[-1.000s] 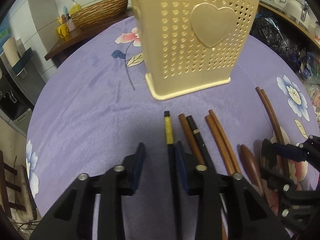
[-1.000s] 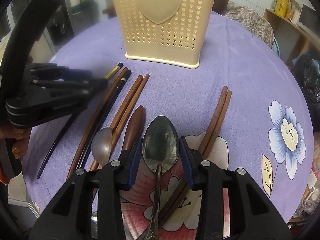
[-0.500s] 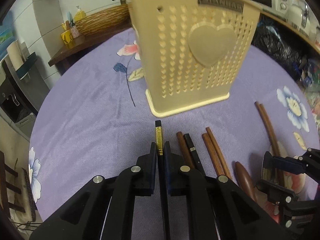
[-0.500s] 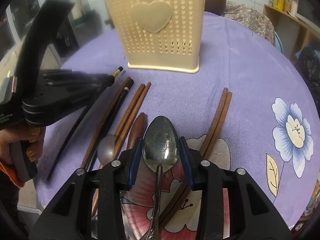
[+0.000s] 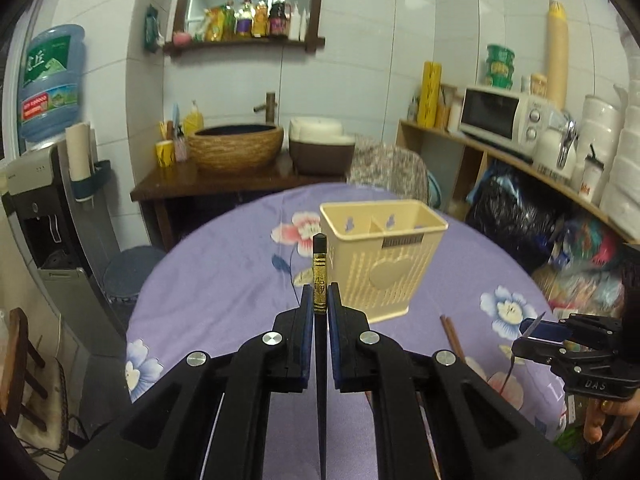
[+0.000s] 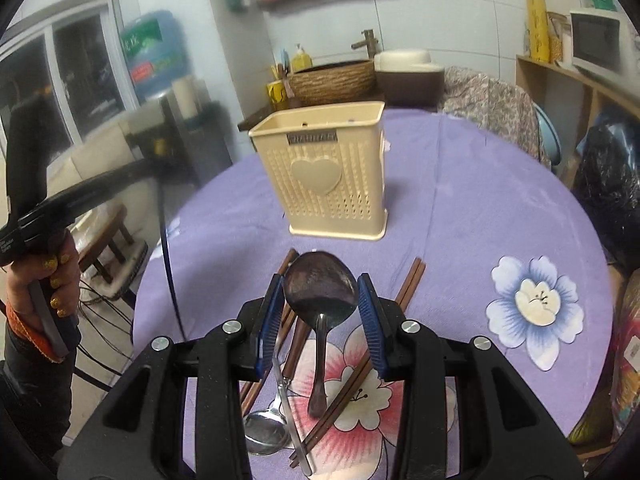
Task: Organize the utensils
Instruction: 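Close the left tool on the black chopstick and lift it, then drop the black chopstick into the cream holder and open the left tool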
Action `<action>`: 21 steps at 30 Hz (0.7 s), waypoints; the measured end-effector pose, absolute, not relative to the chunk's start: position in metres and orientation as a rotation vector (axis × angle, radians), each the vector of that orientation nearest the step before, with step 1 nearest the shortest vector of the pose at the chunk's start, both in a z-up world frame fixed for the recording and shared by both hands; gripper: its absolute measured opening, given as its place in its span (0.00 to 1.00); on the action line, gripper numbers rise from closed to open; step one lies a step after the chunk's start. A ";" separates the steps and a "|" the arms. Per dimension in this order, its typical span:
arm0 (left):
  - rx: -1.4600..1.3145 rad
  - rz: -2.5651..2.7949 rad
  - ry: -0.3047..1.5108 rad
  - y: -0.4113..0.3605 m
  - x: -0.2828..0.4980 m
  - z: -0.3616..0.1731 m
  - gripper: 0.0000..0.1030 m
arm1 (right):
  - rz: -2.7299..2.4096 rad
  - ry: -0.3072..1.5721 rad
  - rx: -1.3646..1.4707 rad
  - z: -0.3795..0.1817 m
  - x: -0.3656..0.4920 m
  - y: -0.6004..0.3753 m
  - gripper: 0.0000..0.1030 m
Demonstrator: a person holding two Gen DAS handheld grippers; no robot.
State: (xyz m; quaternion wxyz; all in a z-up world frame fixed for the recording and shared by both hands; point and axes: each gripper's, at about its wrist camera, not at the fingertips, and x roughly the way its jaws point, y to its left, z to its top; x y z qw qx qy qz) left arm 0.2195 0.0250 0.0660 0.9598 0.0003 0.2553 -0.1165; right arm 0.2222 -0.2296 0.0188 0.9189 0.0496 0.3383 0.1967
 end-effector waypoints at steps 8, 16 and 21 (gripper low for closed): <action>0.000 -0.235 0.483 0.025 0.219 0.068 0.08 | 0.405 0.671 0.082 0.028 0.220 -0.228 0.37; -0.013 -0.260 0.462 0.031 0.221 0.085 0.08 | 0.427 0.651 0.103 0.039 0.230 -0.232 0.37; -0.011 -0.292 0.377 0.029 0.228 0.138 0.08 | 0.445 0.567 0.084 0.085 0.252 -0.228 0.37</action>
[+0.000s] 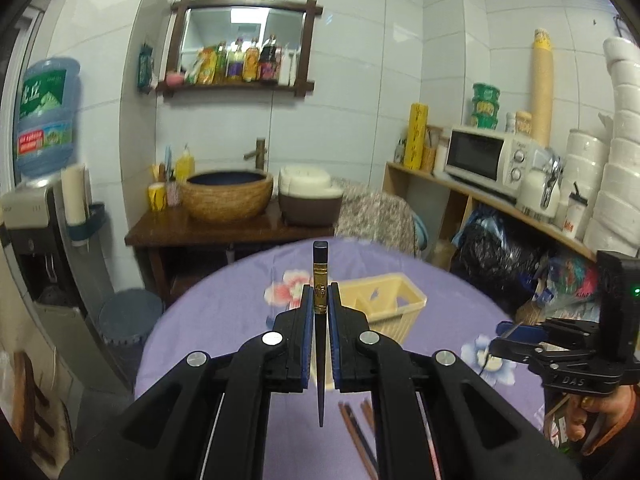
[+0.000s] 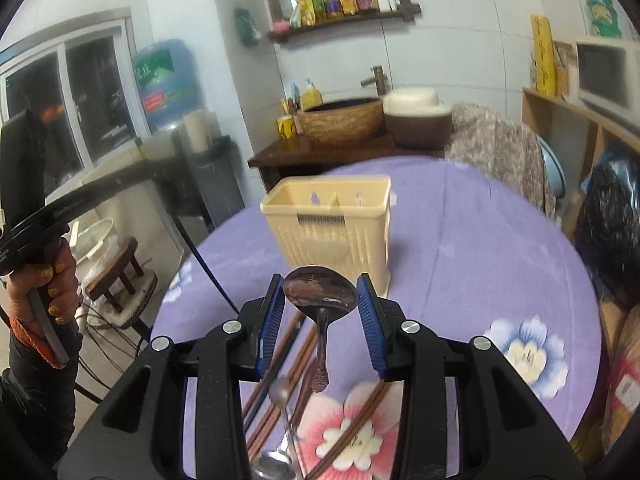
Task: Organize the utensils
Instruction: 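Drop the black chopstick into the cream holder and open the left tool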
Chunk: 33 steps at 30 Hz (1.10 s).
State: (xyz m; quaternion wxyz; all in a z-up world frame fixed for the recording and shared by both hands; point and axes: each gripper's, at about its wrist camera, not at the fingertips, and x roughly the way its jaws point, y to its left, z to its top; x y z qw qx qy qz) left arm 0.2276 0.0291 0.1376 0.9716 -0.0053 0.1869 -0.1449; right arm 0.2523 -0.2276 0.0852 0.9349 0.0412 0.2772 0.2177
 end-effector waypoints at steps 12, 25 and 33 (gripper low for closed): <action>-0.100 -0.270 0.257 0.001 0.298 0.214 0.08 | 0.346 0.374 0.093 0.173 0.337 -0.223 0.37; -0.089 -0.226 0.452 -0.012 0.341 0.099 0.08 | 0.308 0.538 0.048 0.062 0.373 -0.204 0.37; -0.036 -0.196 0.464 -0.016 0.342 0.083 0.08 | 0.276 0.548 0.003 0.040 0.377 -0.198 0.37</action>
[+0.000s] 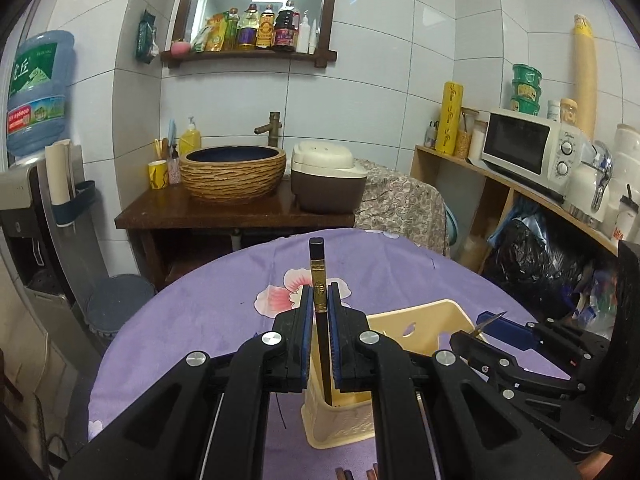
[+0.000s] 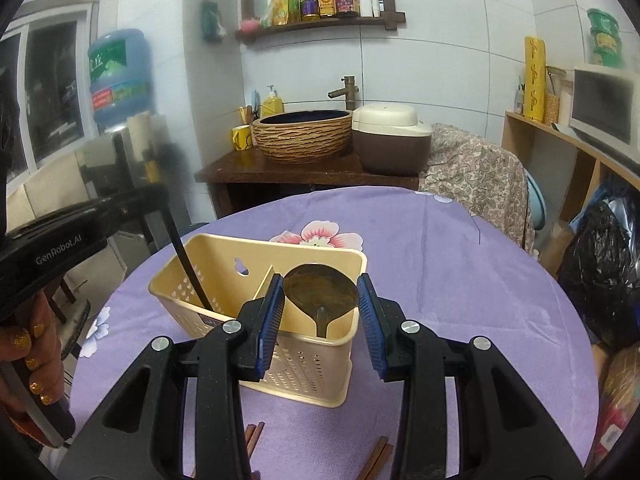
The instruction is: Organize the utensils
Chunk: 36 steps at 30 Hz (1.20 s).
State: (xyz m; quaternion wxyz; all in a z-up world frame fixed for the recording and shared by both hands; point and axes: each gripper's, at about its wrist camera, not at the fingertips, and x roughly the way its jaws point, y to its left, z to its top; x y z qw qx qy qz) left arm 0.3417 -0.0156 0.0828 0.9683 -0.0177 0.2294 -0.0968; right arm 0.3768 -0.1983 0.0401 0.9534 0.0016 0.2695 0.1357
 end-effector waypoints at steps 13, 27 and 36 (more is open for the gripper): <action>-0.041 -0.201 0.395 -0.001 0.296 0.090 0.77 | 0.242 0.469 0.037 0.049 0.332 -0.214 0.75; 0.054 -0.082 0.612 0.038 0.214 -0.008 0.95 | 0.394 0.731 0.008 -0.038 0.234 -0.205 0.75; 0.004 -0.076 0.688 0.046 0.195 -0.037 0.95 | 0.514 0.823 -0.104 -0.071 0.208 -0.162 0.49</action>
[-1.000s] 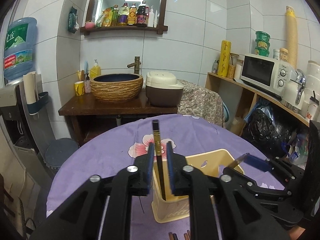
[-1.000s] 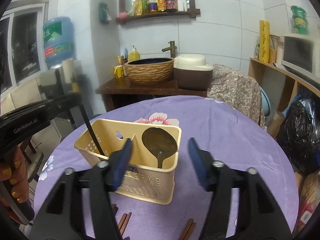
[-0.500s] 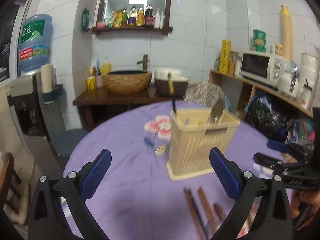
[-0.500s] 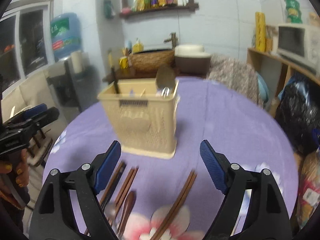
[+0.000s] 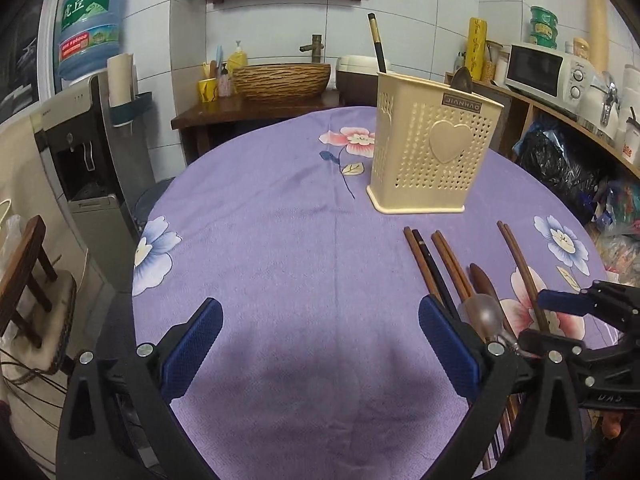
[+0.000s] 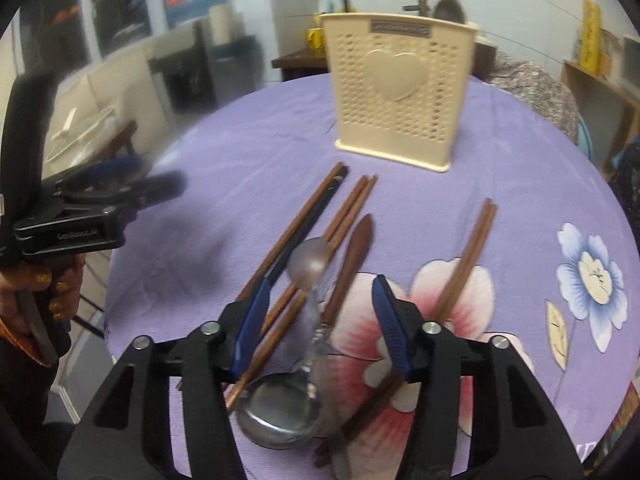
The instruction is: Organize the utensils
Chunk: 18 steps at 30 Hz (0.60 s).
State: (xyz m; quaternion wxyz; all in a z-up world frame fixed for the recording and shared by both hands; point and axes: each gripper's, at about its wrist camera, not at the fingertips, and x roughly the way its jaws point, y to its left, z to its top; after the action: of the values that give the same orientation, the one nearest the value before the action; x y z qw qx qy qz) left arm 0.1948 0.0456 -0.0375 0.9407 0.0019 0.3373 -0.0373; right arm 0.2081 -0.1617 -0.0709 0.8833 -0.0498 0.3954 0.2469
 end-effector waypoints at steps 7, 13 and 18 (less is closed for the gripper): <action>0.016 -0.088 0.685 0.041 0.188 -0.040 0.95 | 0.560 0.890 -0.138 -0.082 0.225 -0.143 0.38; 0.015 -0.093 0.686 0.041 0.187 -0.042 0.95 | 0.573 0.917 -0.145 -0.091 0.233 -0.136 0.18; 0.011 -0.097 0.692 0.038 0.188 -0.043 0.95 | 0.575 0.901 -0.084 -0.085 0.232 -0.144 0.08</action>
State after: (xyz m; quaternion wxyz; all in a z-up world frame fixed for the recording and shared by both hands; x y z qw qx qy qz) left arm 0.1877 0.0376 -0.0431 0.9395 0.0054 0.3391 -0.0477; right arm 0.2323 -0.1437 -0.0854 0.8596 -0.0398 0.4294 0.2741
